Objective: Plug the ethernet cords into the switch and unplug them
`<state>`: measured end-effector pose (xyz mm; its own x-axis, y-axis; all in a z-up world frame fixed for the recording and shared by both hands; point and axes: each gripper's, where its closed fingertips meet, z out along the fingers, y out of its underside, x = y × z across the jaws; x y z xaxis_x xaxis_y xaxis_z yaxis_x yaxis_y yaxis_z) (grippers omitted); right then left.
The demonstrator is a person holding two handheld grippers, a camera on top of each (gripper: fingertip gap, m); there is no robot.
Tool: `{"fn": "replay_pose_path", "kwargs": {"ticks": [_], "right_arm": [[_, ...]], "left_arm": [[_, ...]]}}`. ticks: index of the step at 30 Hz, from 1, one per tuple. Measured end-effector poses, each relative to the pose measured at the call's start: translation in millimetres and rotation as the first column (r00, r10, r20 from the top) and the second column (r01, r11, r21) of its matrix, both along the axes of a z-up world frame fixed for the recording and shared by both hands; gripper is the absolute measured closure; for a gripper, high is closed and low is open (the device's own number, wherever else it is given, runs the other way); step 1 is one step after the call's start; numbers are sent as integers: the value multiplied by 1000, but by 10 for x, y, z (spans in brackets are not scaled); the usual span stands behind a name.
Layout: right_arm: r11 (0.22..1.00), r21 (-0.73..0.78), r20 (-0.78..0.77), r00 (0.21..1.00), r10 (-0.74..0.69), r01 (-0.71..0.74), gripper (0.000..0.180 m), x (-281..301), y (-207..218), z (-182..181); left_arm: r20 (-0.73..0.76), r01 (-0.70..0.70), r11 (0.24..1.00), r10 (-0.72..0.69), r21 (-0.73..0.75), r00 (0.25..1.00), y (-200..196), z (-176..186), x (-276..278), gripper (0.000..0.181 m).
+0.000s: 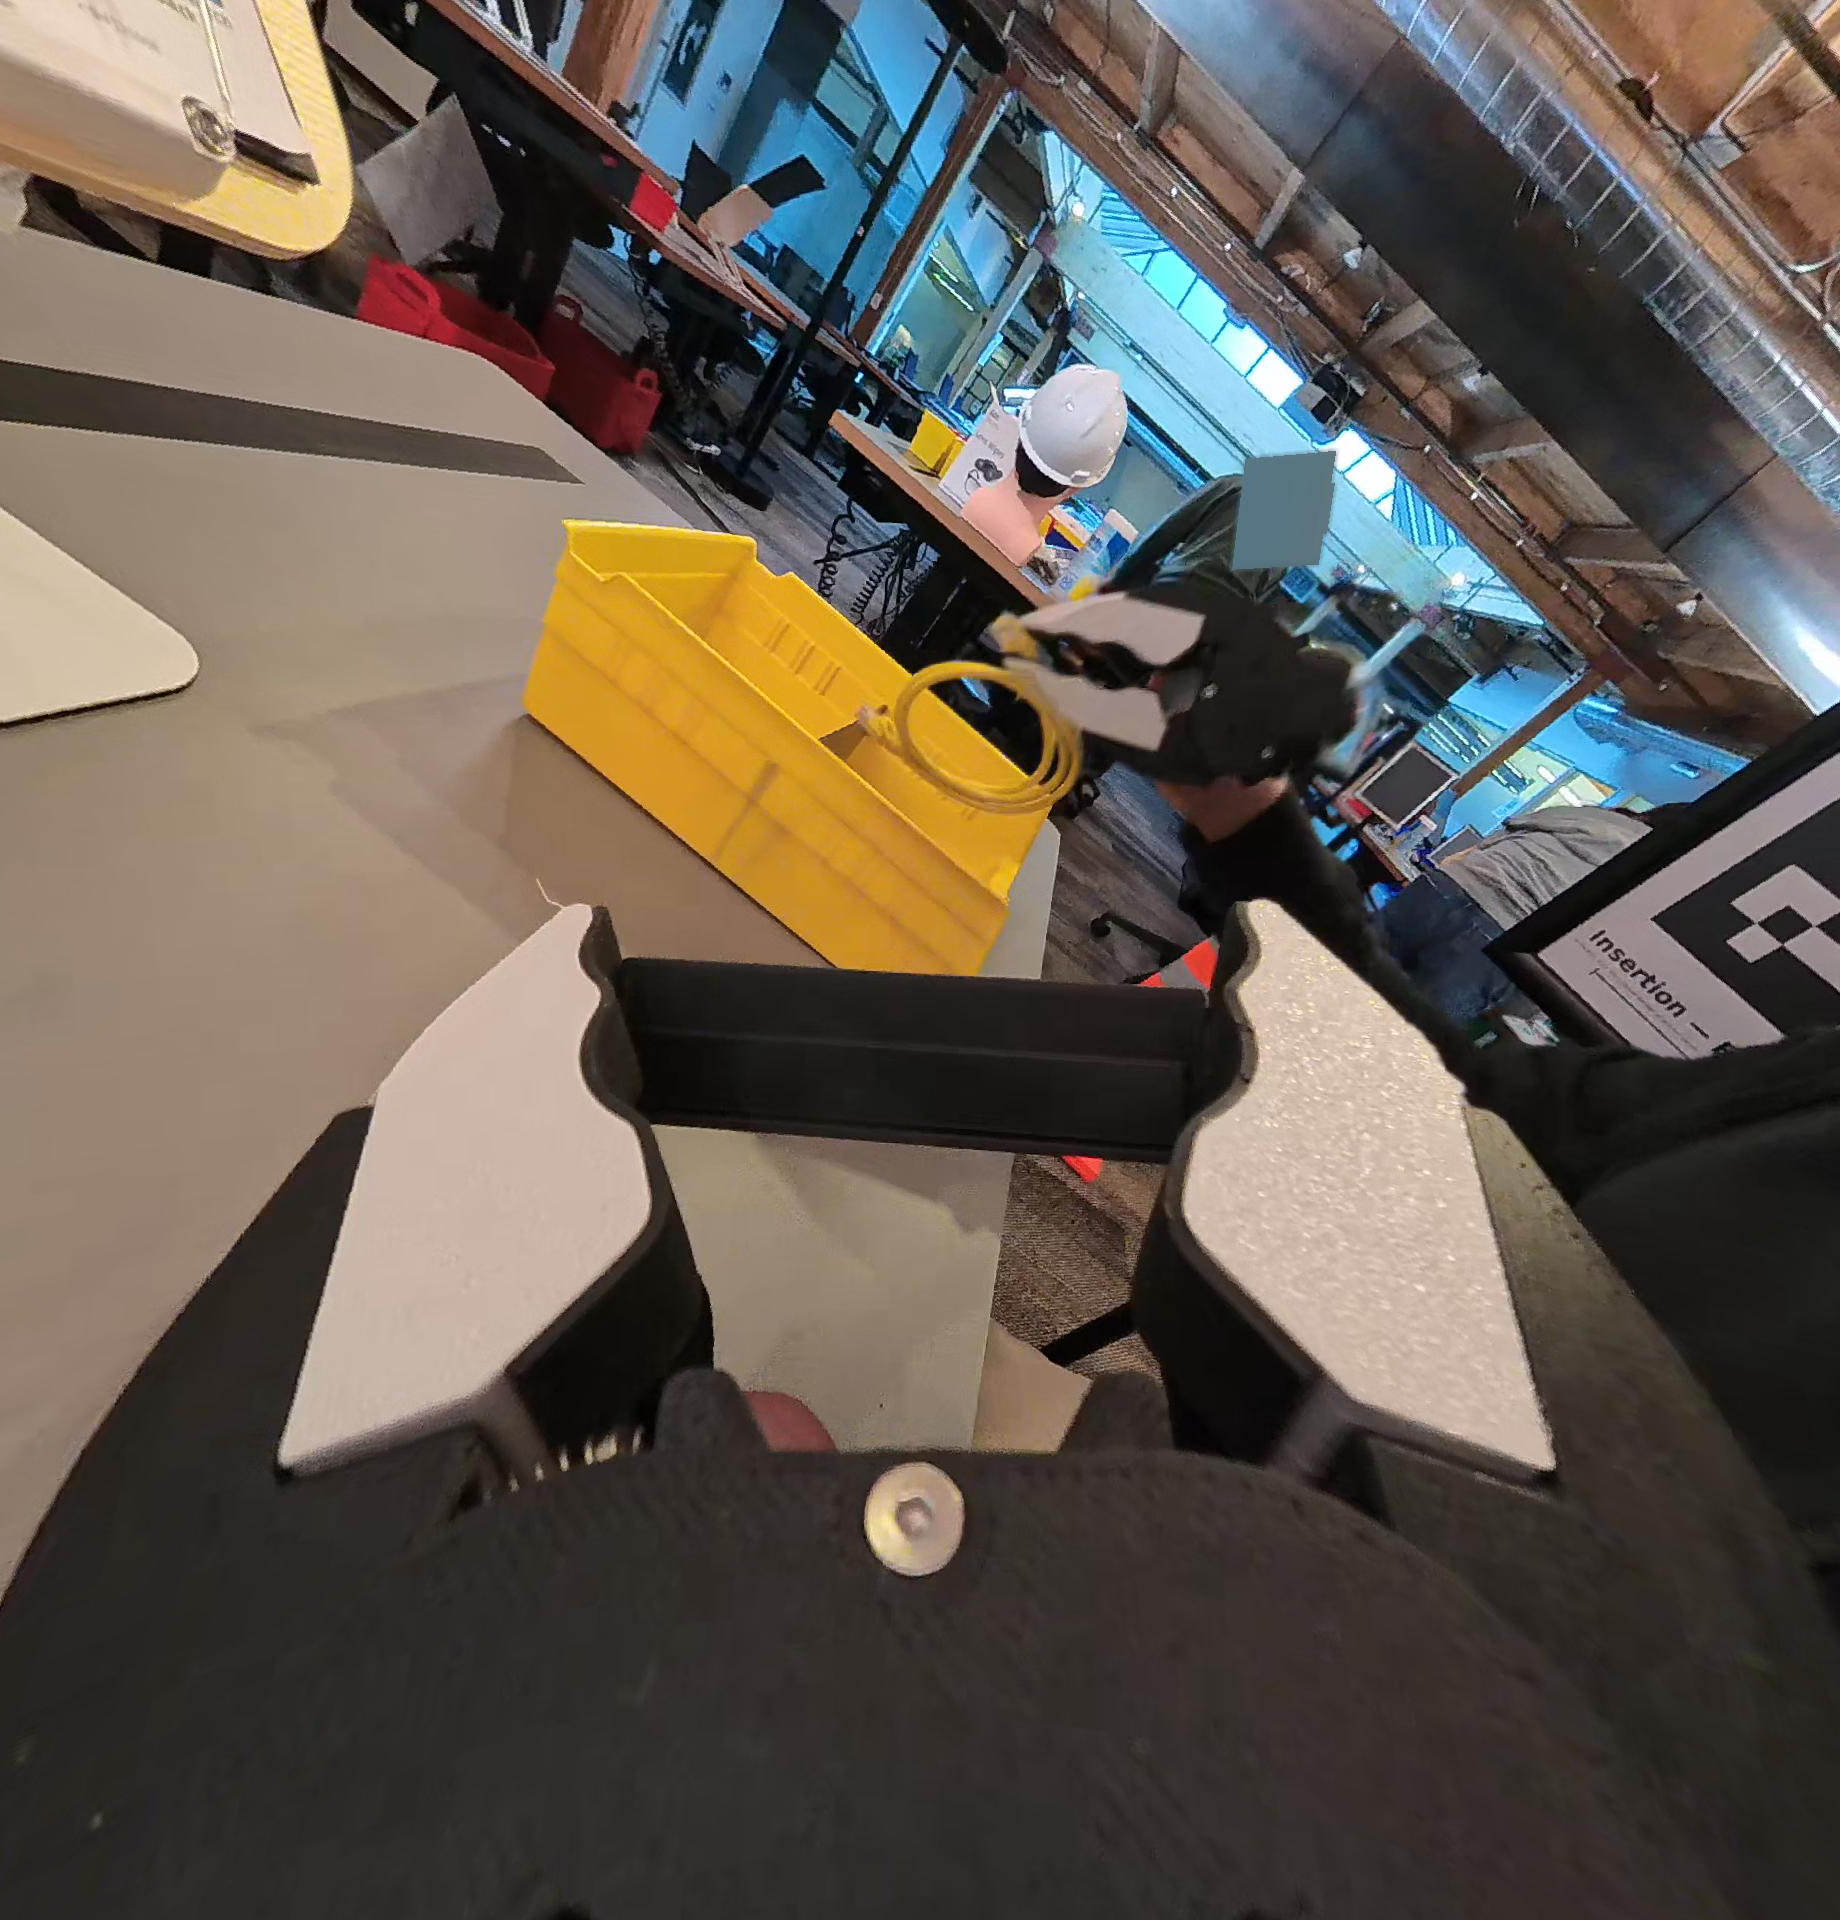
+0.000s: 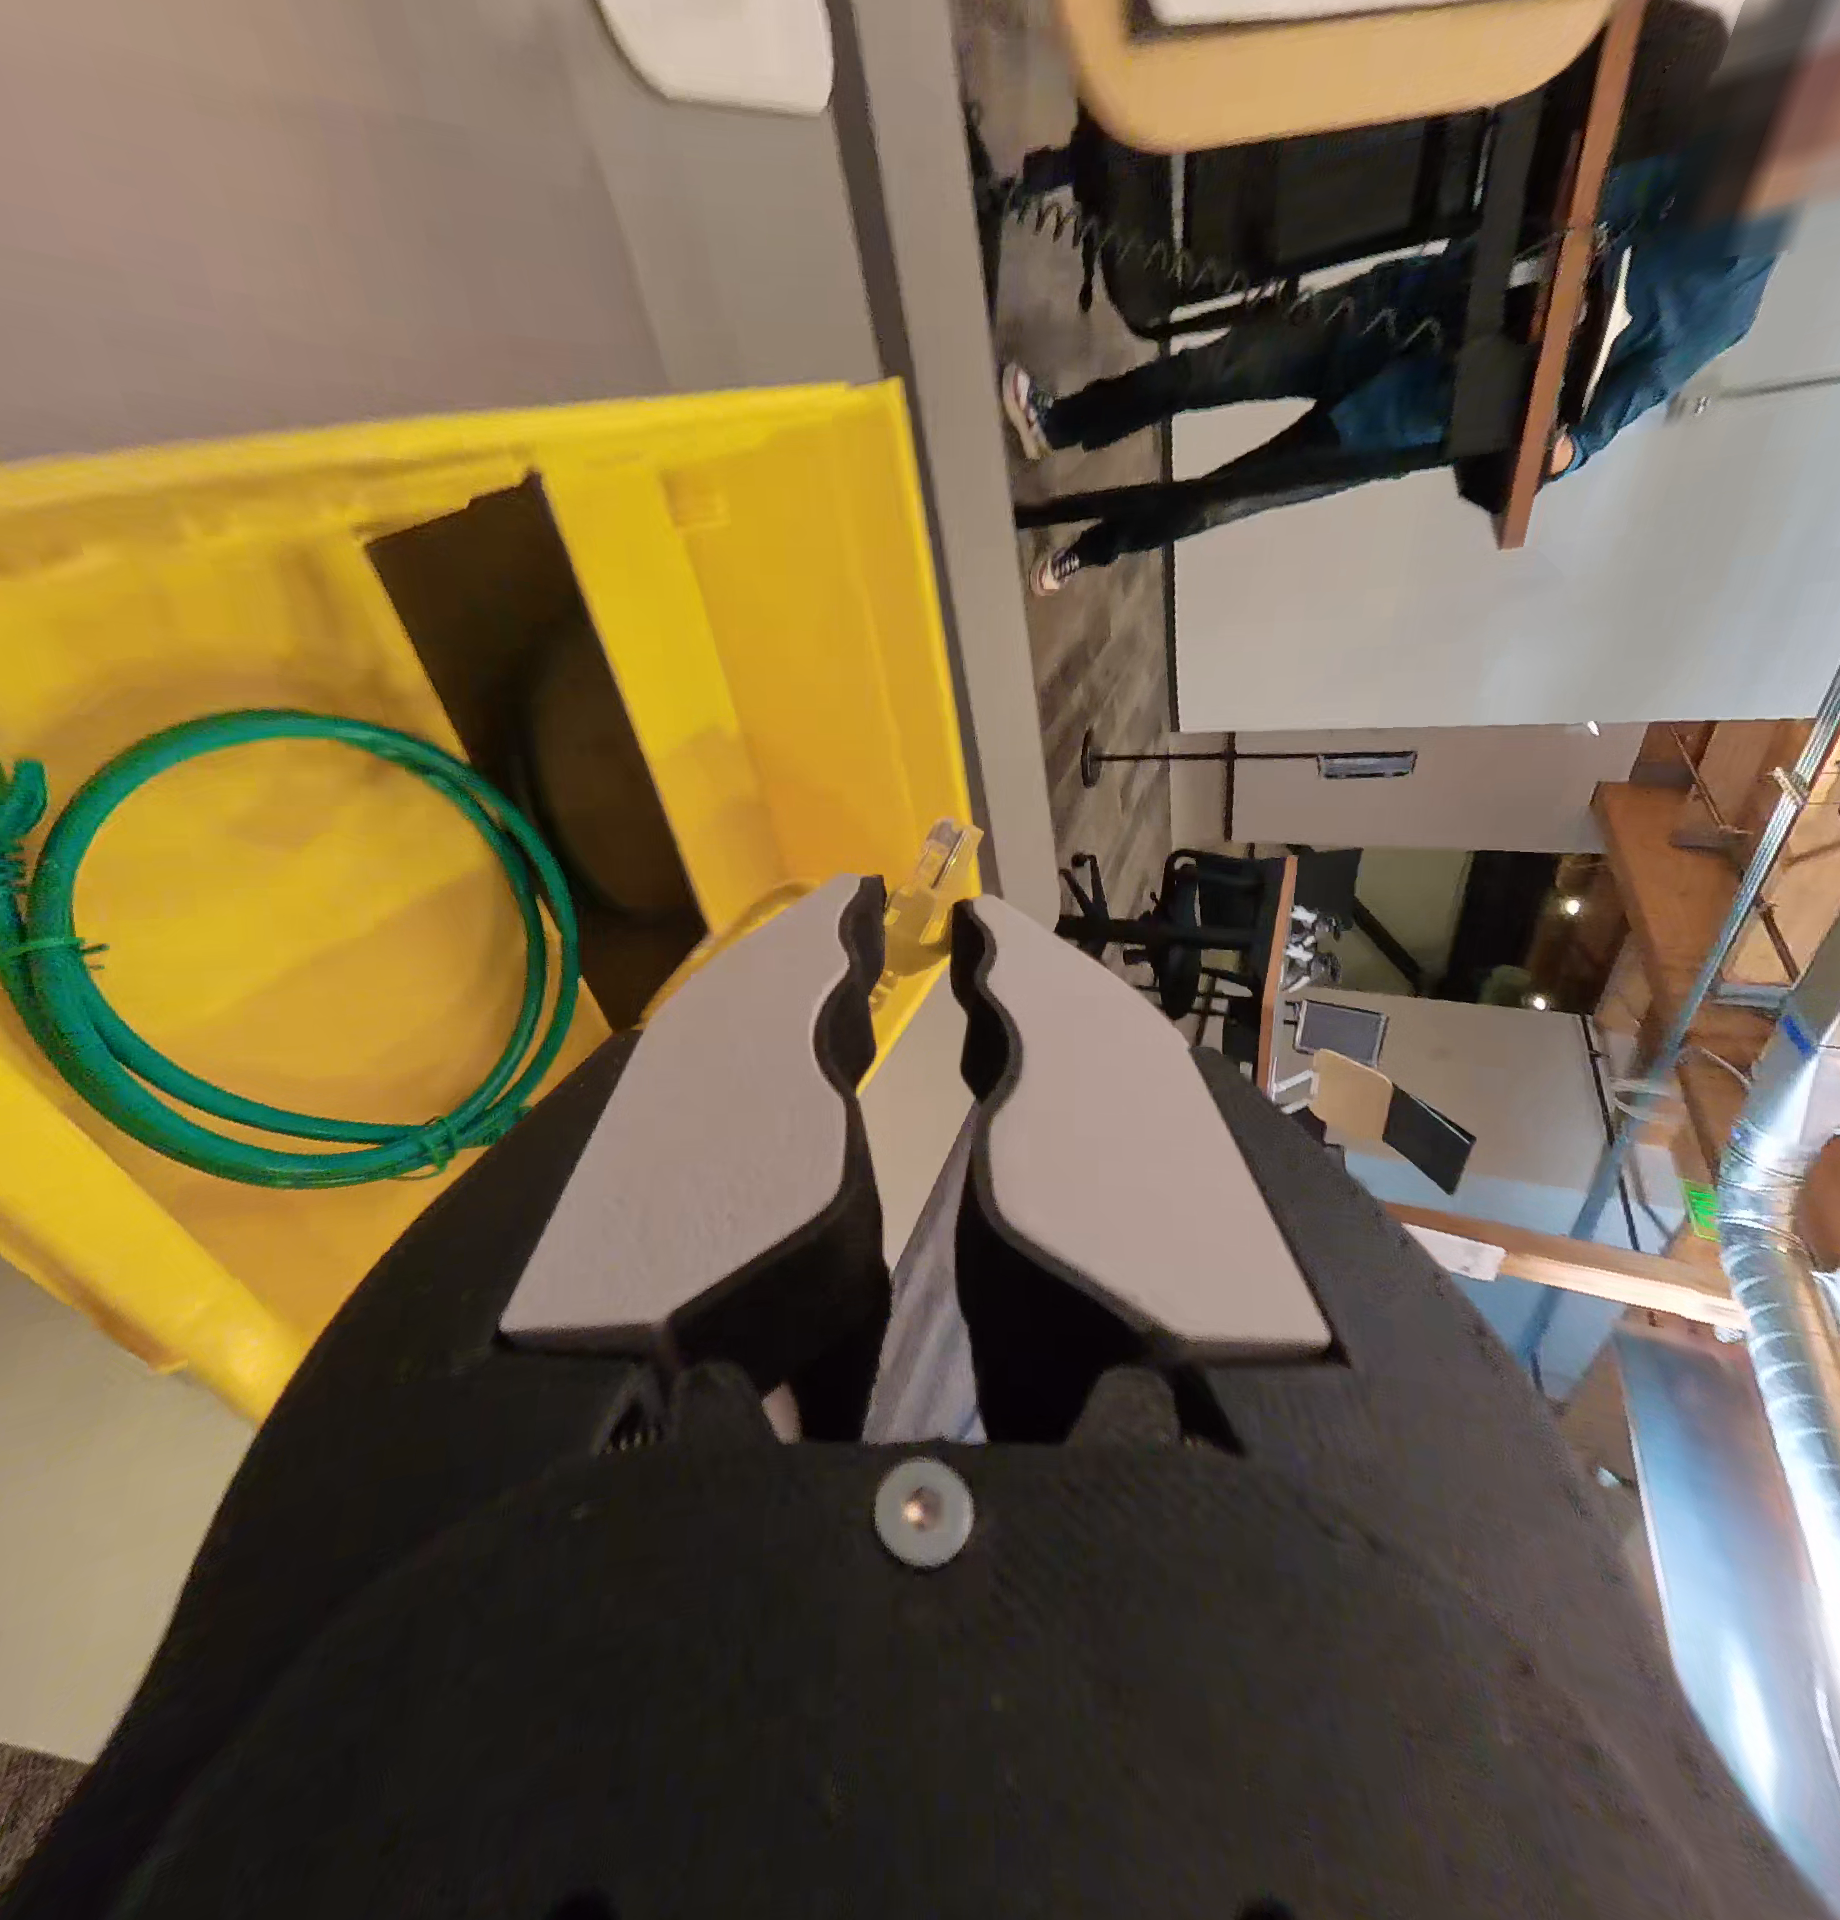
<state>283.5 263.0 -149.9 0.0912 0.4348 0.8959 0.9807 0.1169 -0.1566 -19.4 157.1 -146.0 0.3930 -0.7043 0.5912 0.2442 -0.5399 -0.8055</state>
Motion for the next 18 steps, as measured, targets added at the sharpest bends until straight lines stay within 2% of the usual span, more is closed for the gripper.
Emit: {"fn": "replay_pose_path", "kwargs": {"ticks": [4, 6, 8, 10, 14, 17, 18], "right_arm": [[1000, -3, 30, 999, -29, 29, 167, 1, 73, -538], [999, -48, 52, 999, -1, 3, 166, -124, 20, -809], [993, -120, 12, 1000, 2, -1, 166, -242, 3, -1026], [981, -192, -8, 1000, -27, 25, 158, -261, 26, -1204], [958, -287, -176, 984, -25, -27, 139, -352, -21, -1166], [923, -381, -225, 973, -50, -41, 122, -358, -80, -1042], [920, -389, -235, 971, -43, -54, 121, -352, -116, -953]], "left_arm": [[-20, 3, 1000, -2, 10, 1000, -11, -5, 16, 74], [-18, 7, 1000, -6, 3, 1000, -10, -25, 25, 74], [-25, 9, 1000, -10, -8, 1000, -6, -70, 38, 74], [-26, 15, 1000, -16, -17, 1000, -11, -103, 53, 75], [-34, 19, 1000, -19, -21, 999, -14, -126, 45, 74], [-28, 21, 999, -22, -26, 999, -4, -134, 48, 74], [-33, 24, 999, -25, -27, 999, -9, -146, 55, 74]]}}
